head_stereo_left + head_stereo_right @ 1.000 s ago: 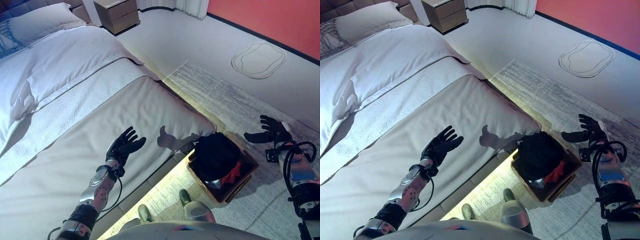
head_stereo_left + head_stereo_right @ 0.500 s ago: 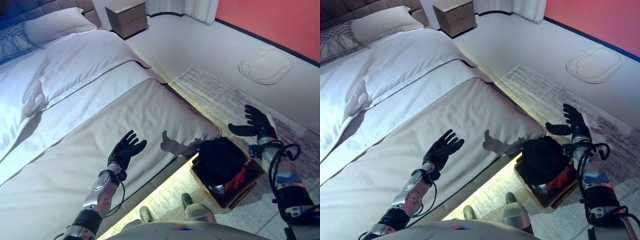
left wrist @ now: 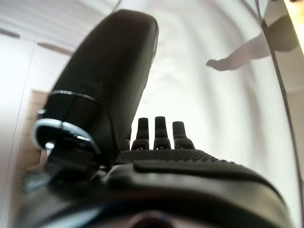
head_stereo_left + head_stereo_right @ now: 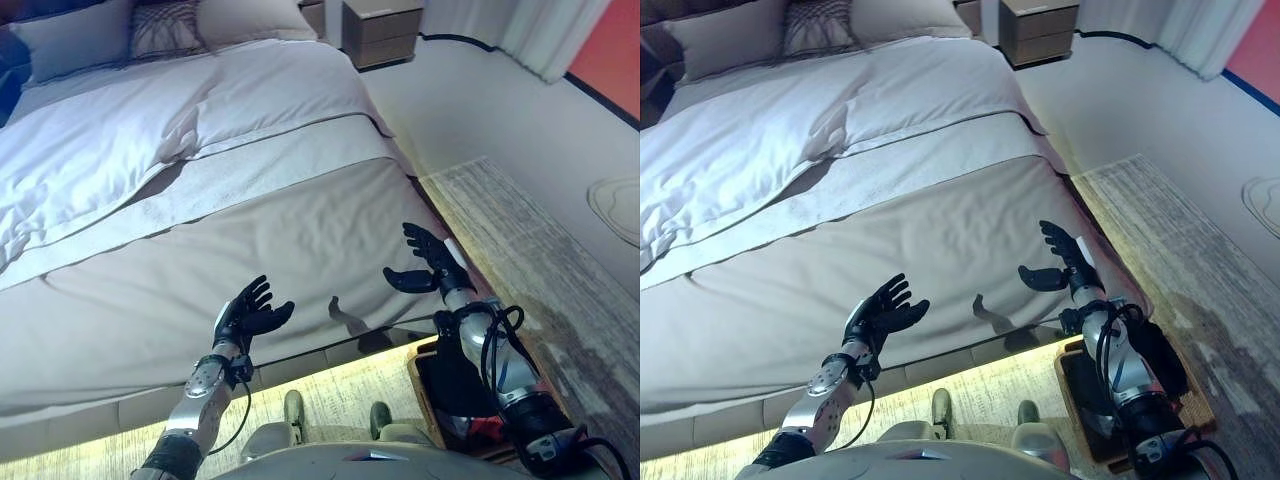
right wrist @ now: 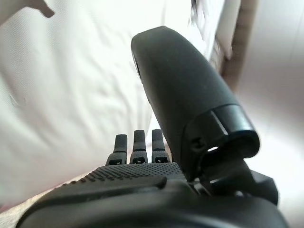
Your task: Pick up the clothes from the bed and place them into the basket
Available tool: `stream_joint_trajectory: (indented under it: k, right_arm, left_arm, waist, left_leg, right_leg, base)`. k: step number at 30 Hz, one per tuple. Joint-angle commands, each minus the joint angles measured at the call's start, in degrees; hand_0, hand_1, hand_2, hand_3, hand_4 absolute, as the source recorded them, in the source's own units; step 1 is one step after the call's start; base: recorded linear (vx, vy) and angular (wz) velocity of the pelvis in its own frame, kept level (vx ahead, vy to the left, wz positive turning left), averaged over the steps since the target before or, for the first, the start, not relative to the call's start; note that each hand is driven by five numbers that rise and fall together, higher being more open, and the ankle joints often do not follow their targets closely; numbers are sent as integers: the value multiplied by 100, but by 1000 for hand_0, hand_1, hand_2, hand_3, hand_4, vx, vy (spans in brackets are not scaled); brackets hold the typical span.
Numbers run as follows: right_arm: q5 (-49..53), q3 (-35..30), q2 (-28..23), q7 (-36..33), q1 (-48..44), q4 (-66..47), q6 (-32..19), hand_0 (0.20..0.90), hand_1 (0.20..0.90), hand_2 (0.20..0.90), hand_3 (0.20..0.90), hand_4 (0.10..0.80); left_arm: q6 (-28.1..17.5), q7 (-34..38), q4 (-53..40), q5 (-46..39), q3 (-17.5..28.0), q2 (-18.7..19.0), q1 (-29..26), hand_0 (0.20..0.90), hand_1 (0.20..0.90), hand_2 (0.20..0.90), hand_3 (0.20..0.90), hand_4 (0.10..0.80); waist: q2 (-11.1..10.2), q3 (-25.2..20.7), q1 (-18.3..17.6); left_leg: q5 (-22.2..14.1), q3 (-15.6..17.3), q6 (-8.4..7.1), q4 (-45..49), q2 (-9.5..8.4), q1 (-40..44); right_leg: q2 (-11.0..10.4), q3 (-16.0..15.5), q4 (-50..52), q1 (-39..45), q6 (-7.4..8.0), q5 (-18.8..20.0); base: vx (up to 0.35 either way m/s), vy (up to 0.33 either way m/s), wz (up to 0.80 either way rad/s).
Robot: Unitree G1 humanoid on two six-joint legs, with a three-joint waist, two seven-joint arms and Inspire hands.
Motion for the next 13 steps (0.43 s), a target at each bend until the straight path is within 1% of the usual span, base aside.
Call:
stream_joint_trajectory:
  k: [1, 5, 9, 12, 13]
  right_arm:
    - [-220, 34, 116, -59, -211, -176, -325, 900, 900, 900, 900, 800]
    - [-302, 243, 250, -243, -212, -207, -183, 900, 900, 900, 900, 800]
    - [-202, 334, 298, -323, -194, -107, -131, 900, 900, 900, 900, 800]
    - [-201, 396, 295, -223, -177, 2, -71, 900, 900, 900, 900, 800]
    - [-194, 408, 287, -183, -164, 15, -53, 900, 900, 900, 900, 800]
  left_arm:
    - [-597, -63, -231, 107, 196, 161, -239, 900, 900, 900, 900, 800]
    - [-588, -183, -228, 35, 241, 116, -67, 900, 900, 900, 900, 800]
    - [-490, -360, -125, -16, 254, 127, 0, 900, 900, 900, 900, 800]
    - [-357, -520, 94, -416, 361, 104, -19, 900, 900, 900, 900, 800]
    - [-307, -649, 139, -703, 427, 65, -6, 900, 900, 900, 900, 800]
  waist:
    - [-274, -320, 274]
    - [-306, -246, 490]
    - [-324, -209, 591]
    - [-328, -212, 623]
    - [-333, -215, 637]
  left_leg:
    - [-661, -197, -29, 40, -49, 317]
    - [-581, -354, -20, 40, -82, 278]
    - [-545, -405, -10, 40, -100, 273]
    - [-534, -414, -10, 40, -105, 272]
    - [-537, -414, -7, 40, -106, 279]
  right_leg:
    - [-48, -170, 113, -2, -112, -248]
    - [-93, -410, 154, 68, -119, -269]
    - [-116, -545, 135, 152, -102, -270]
    - [-133, -614, 117, 184, -82, -264]
    - [-140, -632, 112, 195, -73, -261]
  base:
    - [34, -15, 41]
    - [13, -20, 31]
    - [30, -7, 25]
    - [44, 15, 13]
    - [36, 11, 1]
